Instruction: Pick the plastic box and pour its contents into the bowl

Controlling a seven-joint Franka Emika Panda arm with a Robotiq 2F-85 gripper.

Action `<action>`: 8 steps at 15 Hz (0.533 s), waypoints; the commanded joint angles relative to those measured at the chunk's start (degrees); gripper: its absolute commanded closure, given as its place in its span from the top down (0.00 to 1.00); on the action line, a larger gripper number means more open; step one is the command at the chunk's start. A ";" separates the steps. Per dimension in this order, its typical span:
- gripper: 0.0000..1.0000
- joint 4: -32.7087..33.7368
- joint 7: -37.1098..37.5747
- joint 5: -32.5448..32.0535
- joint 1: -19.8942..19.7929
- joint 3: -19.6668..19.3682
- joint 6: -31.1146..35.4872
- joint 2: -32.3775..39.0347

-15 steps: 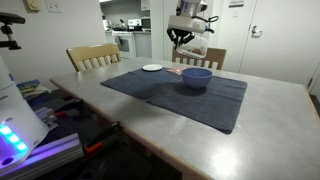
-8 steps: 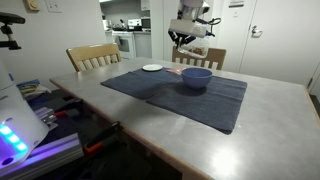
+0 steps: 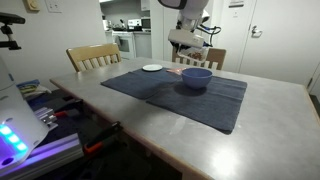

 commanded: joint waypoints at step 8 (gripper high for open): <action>0.02 -3.99 -17.45 18.30 1.26 -2.79 0.20 0.28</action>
